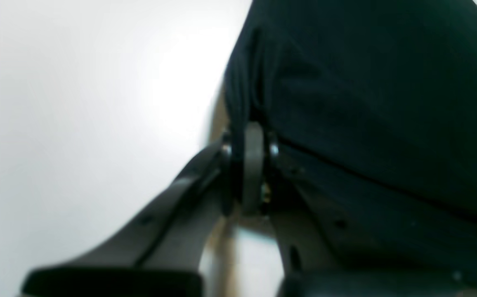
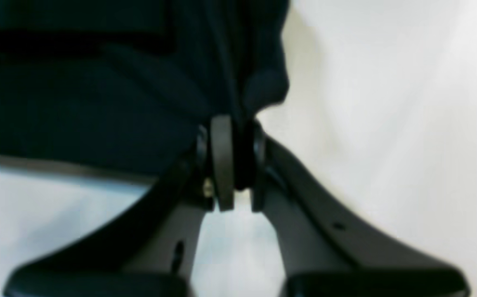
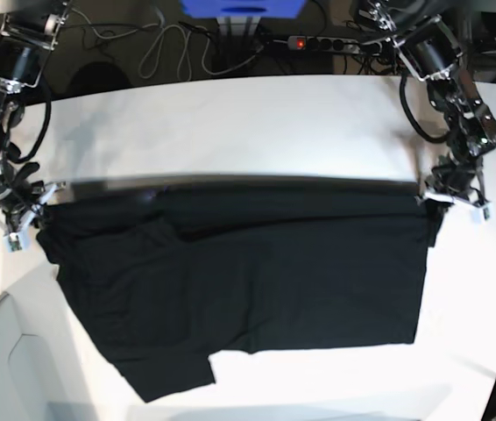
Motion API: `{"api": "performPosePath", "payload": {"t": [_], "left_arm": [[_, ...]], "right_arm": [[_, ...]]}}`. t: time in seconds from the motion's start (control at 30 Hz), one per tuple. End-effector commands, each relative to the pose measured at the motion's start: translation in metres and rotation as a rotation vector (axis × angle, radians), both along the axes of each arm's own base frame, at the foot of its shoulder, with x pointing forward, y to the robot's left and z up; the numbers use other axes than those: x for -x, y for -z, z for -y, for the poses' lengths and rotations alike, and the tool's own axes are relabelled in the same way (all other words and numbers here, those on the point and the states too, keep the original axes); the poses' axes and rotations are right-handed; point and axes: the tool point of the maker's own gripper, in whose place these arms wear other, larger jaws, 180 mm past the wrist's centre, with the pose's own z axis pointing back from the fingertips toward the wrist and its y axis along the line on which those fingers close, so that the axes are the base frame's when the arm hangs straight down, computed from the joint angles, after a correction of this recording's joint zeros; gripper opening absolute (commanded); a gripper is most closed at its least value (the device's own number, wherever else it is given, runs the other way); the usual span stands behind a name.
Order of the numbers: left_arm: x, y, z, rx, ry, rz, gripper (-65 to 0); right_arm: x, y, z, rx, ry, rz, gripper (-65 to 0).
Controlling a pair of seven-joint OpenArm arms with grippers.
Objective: Fold the T-shirt properly
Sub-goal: 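Drag the shirt with both grippers back toward the robot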
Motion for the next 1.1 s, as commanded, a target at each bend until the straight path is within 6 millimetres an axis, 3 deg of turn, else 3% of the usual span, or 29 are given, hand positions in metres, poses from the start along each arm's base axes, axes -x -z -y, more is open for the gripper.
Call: {"api": "performPosePath", "payload": {"t": [0.0, 0.13, 0.2, 0.57, 0.73, 1.07], "left_arm": [[-0.005, -0.026, -0.016, -0.056, -0.015, 0.054, -65.0], [-0.006, -0.061, -0.021, -0.121, -0.007, 0.095, -65.0], [-0.008, -0.068, -0.021, -0.136, -0.004, 0.105, -65.0], [-0.004, -0.066, -0.026, -0.137, -0.020, 0.098, -65.0], [-0.004, -0.082, -0.035, -0.180, -0.018, 0.118, -65.0], [0.055, -0.023, -0.024, -0.118, -0.044, -0.033, -65.0]], "right_arm": [[-0.009, -0.030, 0.014, 0.073, -0.014, 0.060, -65.0], [-0.016, -0.067, 0.012, 0.155, -0.041, 0.111, -65.0], [-0.027, -0.084, 0.015, 0.181, -0.038, 0.136, -65.0], [-0.039, -0.107, 0.023, 0.213, -0.004, 0.137, -65.0], [-0.033, -0.098, 0.024, 0.212, -0.004, 0.109, -65.0], [0.037, -0.027, 0.018, 0.200, -0.044, -0.083, -65.0]]}}
